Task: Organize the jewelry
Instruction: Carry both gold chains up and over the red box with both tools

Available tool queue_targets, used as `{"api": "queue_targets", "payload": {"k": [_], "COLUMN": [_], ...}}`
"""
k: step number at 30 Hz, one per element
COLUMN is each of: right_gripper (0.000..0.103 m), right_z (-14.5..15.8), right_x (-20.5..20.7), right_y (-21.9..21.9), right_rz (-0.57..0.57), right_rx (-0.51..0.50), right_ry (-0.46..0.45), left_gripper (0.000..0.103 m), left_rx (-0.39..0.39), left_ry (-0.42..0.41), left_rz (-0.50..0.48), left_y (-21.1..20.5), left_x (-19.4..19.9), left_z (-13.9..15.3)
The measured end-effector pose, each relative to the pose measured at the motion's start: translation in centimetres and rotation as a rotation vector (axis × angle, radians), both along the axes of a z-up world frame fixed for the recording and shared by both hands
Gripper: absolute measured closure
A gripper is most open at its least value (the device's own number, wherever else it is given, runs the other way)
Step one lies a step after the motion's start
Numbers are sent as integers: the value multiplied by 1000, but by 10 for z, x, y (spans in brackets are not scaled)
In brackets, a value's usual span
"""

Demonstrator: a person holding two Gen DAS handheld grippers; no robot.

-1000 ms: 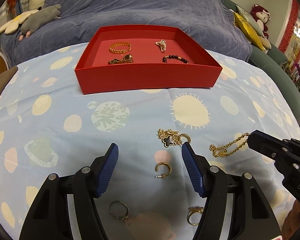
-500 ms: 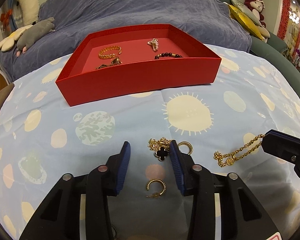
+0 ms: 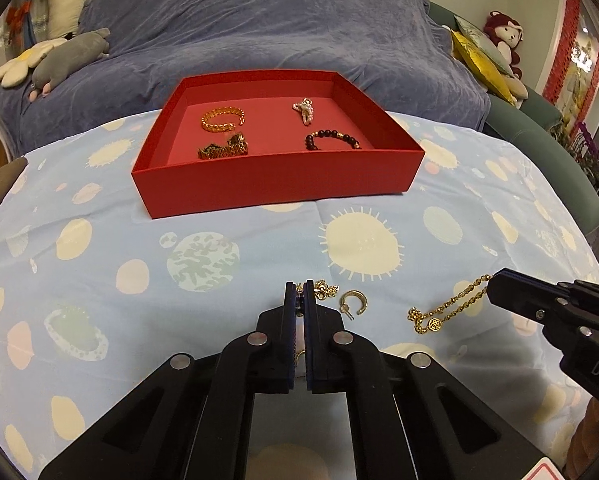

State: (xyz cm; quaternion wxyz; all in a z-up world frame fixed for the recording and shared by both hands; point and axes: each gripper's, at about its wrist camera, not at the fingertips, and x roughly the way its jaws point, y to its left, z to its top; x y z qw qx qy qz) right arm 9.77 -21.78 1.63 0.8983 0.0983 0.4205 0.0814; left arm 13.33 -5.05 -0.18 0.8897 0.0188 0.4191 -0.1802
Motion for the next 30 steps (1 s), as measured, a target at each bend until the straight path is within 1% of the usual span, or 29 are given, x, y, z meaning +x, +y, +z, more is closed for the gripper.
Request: {"api": "queue_targets", "payload": {"k": [9, 14, 16, 20, 27, 30], "right_gripper": [101, 101, 103, 103, 103, 103], "right_z": [2, 9, 14, 29, 63, 65], "right_x": [-1, 0, 1, 6, 13, 14], "right_y": [3, 3, 5, 6, 9, 5], "right_rz": [3, 4, 6, 9, 11, -1], "right_rx": [3, 10, 15, 38, 46, 51], "right_ry": [-5, -20, -33, -62, -151, -158], "left_gripper": [101, 101, 101, 101, 101, 101], "left_rx": [-72, -121, -131, -153, -184, -197], "left_ry": [-27, -58, -75, -96, -167, -178], "left_rz": [34, 36, 36, 33, 63, 79], "left_y": [22, 32, 34, 40, 56, 63], "left_x": [-3, -7, -9, -11, -7, -6], "left_z": [28, 49, 58, 74, 107, 112]}}
